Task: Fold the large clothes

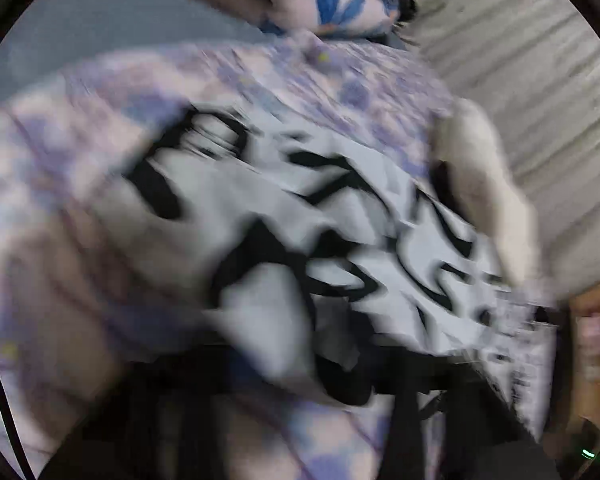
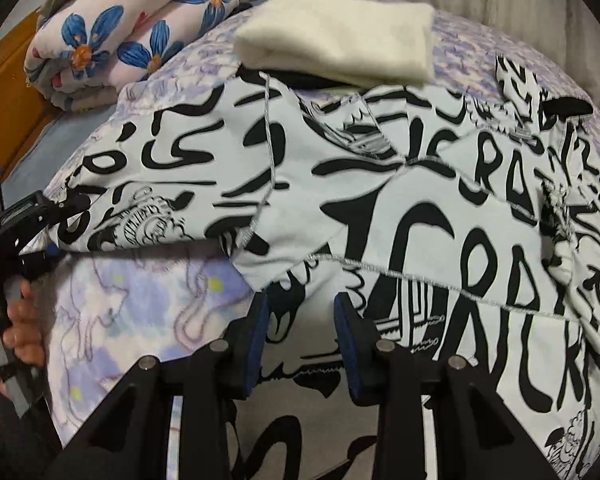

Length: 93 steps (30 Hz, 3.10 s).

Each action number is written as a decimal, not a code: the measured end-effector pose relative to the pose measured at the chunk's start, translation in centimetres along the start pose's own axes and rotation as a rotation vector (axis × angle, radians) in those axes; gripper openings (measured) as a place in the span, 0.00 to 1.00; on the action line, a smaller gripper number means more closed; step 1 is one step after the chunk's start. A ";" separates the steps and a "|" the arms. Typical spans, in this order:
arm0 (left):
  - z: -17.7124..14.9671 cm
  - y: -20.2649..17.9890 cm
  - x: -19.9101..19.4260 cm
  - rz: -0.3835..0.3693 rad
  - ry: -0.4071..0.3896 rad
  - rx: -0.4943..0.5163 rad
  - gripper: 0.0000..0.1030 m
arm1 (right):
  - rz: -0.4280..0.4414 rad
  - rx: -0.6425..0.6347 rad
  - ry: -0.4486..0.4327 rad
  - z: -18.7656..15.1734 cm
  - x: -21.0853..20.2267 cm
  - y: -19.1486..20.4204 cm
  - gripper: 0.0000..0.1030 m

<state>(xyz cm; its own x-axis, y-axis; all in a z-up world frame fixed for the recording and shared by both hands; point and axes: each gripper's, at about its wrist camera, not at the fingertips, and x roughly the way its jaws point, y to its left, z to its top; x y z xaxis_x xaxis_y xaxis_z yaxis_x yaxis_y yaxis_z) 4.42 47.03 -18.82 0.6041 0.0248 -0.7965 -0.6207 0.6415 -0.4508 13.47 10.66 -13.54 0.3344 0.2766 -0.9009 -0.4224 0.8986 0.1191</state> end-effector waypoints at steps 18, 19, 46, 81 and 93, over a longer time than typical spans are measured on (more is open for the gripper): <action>-11.0 -29.4 -9.9 -0.155 -0.195 0.621 0.05 | 0.016 0.293 -0.121 -4.6 -7.0 -14.5 0.33; -12.4 -30.6 -9.8 -0.165 -0.180 0.650 0.05 | 0.010 0.310 -0.125 -5.1 -7.3 -15.4 0.33; -24.4 -32.6 -6.9 -0.208 0.183 0.804 0.73 | 0.093 0.480 -0.156 -10.2 -8.1 -25.6 0.41; -19.8 -24.9 -5.2 -0.020 0.115 0.646 0.73 | -0.294 0.324 -0.395 -3.0 -14.1 -27.9 0.10; -15.5 -26.3 -1.6 -0.043 0.182 0.662 0.73 | 0.026 0.561 -0.211 -9.4 -8.9 -34.3 0.47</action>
<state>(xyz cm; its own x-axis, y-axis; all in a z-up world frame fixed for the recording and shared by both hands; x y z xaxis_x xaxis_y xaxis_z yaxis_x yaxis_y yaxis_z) 12.01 18.22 -11.99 0.4918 -0.1035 -0.8646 -0.1268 0.9738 -0.1887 17.12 -25.85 -13.52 0.5139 0.3109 -0.7995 0.0573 0.9175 0.3936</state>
